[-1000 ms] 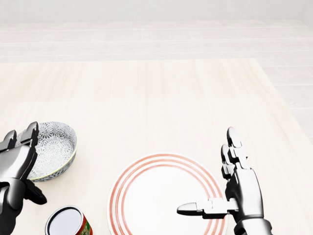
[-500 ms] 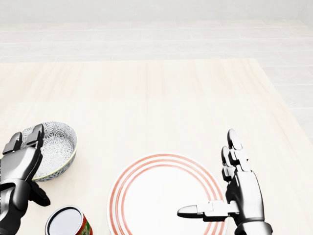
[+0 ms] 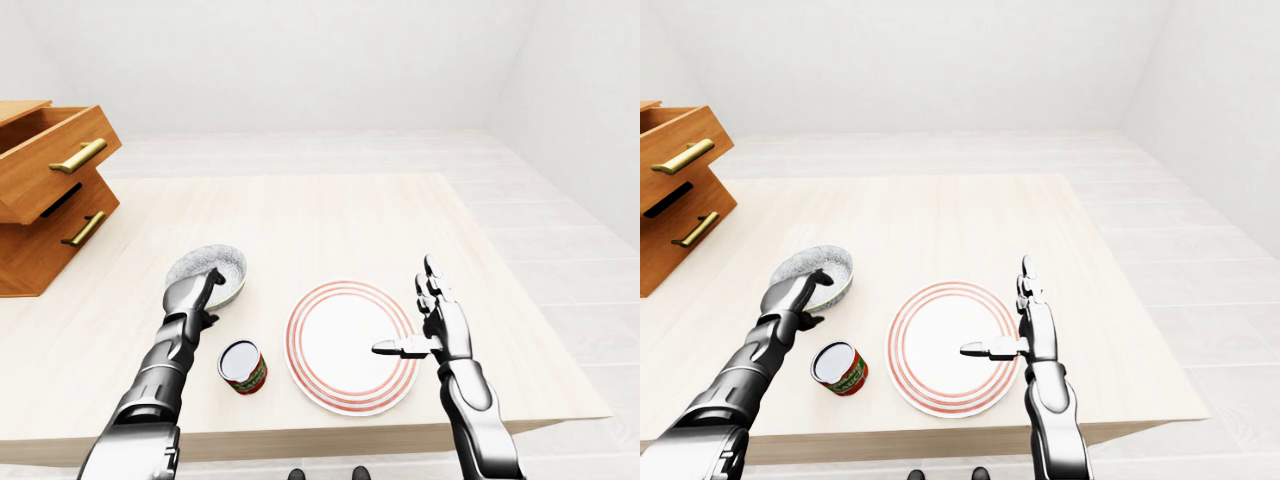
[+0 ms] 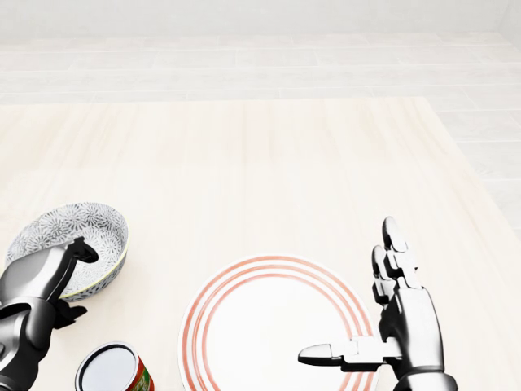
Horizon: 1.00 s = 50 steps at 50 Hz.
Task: Put the bowl on the plate.
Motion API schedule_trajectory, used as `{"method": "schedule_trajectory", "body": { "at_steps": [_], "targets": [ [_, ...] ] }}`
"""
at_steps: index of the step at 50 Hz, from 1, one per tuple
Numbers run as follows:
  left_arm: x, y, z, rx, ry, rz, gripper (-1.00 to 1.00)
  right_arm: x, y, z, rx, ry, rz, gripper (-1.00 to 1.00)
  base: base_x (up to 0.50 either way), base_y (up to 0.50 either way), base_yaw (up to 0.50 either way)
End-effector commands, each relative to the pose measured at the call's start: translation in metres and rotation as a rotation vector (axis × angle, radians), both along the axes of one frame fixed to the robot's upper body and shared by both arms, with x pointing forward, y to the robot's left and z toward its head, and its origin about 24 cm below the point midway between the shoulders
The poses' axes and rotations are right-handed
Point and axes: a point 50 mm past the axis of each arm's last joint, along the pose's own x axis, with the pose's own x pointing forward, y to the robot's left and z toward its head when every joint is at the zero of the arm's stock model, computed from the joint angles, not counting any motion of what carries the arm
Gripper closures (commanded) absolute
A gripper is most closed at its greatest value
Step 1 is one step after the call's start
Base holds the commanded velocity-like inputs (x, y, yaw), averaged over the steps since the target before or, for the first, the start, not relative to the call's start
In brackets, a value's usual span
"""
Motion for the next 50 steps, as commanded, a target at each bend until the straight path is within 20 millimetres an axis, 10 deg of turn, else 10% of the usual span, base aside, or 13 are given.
{"method": "schedule_trajectory", "body": {
  "at_steps": [1,22,38,50],
  "targets": [
    [-0.0010,0.0007,-0.0022,-0.007,0.017,0.004,-0.11,-0.0006,-0.0001,0.0018,0.000,-0.002,-0.002,-1.00,0.00,0.00,0.00],
    [-0.0008,-0.0023,-0.0056,-0.041,0.035,0.010,0.19,-0.0024,-0.0022,0.0077,-0.006,-0.010,-0.008,-1.00,0.00,0.00,0.00],
    [-0.0009,-0.0024,-0.0058,-0.039,0.042,0.006,0.99,-0.0035,-0.0019,0.0073,-0.004,-0.008,-0.008,-1.00,0.00,0.00,0.00],
    [0.0015,-0.0036,-0.0040,-0.040,0.042,0.002,1.00,-0.0042,-0.0025,0.0083,-0.003,-0.012,-0.012,-1.00,0.00,0.00,0.00]
  ]
}}
